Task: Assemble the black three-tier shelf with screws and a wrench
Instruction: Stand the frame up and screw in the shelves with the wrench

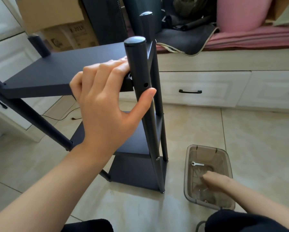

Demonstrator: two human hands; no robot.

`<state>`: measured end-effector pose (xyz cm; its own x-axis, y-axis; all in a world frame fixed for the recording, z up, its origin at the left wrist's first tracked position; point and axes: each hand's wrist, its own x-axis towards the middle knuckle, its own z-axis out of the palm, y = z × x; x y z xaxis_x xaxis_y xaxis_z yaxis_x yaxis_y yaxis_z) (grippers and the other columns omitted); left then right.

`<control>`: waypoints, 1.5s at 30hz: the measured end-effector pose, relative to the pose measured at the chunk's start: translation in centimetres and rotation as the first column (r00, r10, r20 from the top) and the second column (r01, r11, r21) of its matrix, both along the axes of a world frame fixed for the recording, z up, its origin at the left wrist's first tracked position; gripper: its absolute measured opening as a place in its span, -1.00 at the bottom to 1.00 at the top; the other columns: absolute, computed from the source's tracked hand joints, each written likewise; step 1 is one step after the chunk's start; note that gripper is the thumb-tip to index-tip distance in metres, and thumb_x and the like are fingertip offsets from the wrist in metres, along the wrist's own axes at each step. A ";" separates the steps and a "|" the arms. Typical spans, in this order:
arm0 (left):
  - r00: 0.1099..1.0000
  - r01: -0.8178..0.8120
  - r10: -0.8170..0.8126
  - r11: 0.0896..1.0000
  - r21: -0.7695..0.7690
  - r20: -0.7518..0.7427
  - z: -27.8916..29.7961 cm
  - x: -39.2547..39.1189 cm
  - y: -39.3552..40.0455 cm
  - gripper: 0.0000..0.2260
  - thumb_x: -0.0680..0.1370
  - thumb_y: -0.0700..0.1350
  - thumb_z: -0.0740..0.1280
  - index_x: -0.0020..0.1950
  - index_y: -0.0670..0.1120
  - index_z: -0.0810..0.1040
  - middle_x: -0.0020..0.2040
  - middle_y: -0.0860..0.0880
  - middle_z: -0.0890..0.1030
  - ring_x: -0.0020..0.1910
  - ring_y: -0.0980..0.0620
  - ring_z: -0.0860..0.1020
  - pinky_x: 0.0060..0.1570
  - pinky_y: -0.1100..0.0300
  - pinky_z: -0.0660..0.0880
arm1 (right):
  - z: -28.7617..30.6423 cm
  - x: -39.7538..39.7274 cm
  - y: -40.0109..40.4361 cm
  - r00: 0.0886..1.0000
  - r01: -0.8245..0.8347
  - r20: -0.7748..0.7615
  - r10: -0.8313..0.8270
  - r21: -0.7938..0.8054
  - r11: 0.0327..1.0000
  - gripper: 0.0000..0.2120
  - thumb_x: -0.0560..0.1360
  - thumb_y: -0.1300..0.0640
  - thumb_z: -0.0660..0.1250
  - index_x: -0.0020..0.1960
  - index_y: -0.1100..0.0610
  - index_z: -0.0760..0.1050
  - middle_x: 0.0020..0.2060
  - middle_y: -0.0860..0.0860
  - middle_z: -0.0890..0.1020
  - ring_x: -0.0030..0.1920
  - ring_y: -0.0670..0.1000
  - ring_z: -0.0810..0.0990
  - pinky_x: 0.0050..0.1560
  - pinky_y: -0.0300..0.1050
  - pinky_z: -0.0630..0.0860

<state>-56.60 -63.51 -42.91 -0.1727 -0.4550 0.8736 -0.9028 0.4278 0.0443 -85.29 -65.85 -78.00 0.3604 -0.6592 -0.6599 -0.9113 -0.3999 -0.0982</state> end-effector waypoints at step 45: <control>-0.063 0.894 0.174 0.447 0.022 -0.983 1.5 -0.8 2.3 -0.49 0.41 0.11 0.42 0.21 -0.22 0.58 0.14 -0.18 0.69 0.18 -0.10 0.65 0.20 0.05 0.54 | 38.8 10.7 8.2 0.223 0.691 0.937 0.267 -0.346 0.635 -0.91 0.41 0.20 0.52 -0.12 0.06 0.66 -0.26 -0.17 0.67 -0.18 -0.16 0.66 -0.15 -0.40 0.52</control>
<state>-57.45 -61.17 -41.39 -0.0095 -1.0000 -0.0012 0.4588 -0.0054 0.8885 -74.63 -57.64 -39.21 0.0785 -0.8005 0.5942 -0.4121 -0.5688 -0.7118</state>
